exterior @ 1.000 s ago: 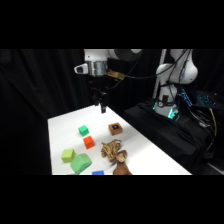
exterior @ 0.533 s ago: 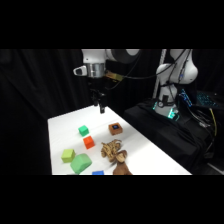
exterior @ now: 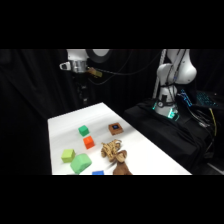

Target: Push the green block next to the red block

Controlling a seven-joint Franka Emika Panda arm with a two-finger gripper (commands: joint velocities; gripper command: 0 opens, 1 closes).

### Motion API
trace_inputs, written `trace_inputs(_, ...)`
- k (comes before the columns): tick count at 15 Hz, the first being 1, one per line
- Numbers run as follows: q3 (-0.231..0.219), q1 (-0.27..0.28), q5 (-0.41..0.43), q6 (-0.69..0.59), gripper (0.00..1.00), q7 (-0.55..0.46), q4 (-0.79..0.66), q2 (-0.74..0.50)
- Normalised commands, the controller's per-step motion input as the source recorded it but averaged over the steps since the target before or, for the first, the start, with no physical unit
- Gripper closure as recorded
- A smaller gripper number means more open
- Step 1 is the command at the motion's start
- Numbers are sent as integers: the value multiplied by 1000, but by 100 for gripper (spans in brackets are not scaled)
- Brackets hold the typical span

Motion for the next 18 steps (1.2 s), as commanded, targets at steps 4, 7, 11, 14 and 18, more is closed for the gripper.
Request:
trace_inputs(4,8,-196,155,-211,0,-296,857,554)
trace_inputs(7,68,-153,122,-173,0,-178,763,573)
trace_inputs(11,100,-161,111,-115,0,-140,570,525)
trace_inputs(14,125,-175,127,-89,0,-159,411,388)
trace_inputs(18,136,-152,150,-16,0,-193,233,231)
